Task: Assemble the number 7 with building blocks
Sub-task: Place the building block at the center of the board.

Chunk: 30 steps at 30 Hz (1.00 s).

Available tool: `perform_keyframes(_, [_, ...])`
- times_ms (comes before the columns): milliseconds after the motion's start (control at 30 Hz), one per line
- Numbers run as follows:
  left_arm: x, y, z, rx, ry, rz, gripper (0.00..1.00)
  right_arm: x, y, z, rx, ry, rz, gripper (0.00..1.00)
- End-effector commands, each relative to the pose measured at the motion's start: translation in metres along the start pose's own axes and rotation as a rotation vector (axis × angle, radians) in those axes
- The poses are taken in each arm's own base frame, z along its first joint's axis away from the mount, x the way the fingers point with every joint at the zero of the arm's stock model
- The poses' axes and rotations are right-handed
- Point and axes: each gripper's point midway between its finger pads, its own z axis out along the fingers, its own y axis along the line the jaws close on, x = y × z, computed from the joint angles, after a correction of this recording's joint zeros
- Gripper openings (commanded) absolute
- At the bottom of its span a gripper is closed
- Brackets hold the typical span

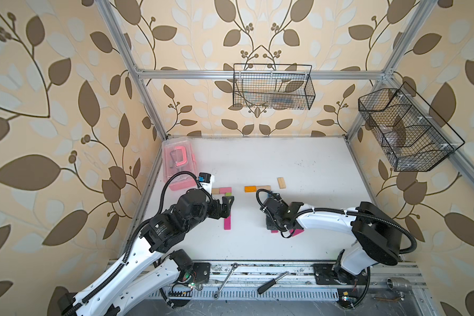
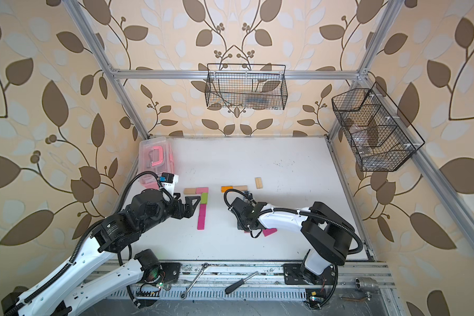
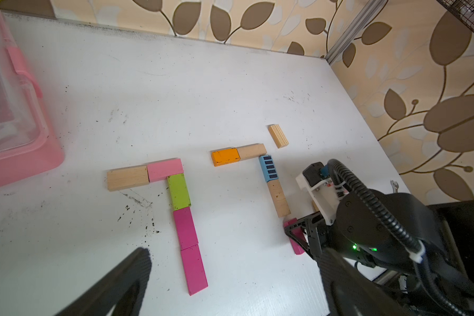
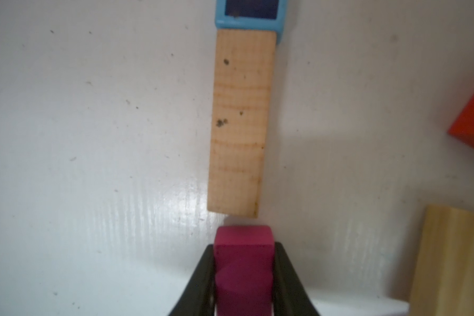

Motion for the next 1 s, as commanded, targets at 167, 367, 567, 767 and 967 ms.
perform_keyframes(167, [-0.008, -0.002, -0.001, 0.008, -0.028, -0.001, 0.99, -0.005, 0.009, 0.002, -0.009, 0.0, 0.018, 0.29])
perform_keyframes(367, [-0.006, 0.0, 0.0, 0.0, -0.024, -0.001, 0.99, -0.009, 0.003, -0.011, -0.002, -0.026, 0.004, 0.53])
perform_keyframes(567, [-0.005, 0.0, 0.004, -0.007, -0.014, 0.002, 0.99, -0.006, 0.003, -0.037, -0.073, -0.082, -0.139, 0.63])
perform_keyframes(767, [-0.005, 0.001, 0.005, -0.017, -0.008, 0.006, 0.99, 0.029, -0.025, -0.043, -0.087, -0.063, -0.166, 0.59])
perform_keyframes(967, [-0.004, 0.003, 0.008, -0.03, -0.001, 0.01, 0.99, 0.048, -0.03, -0.034, -0.084, -0.064, -0.198, 0.49])
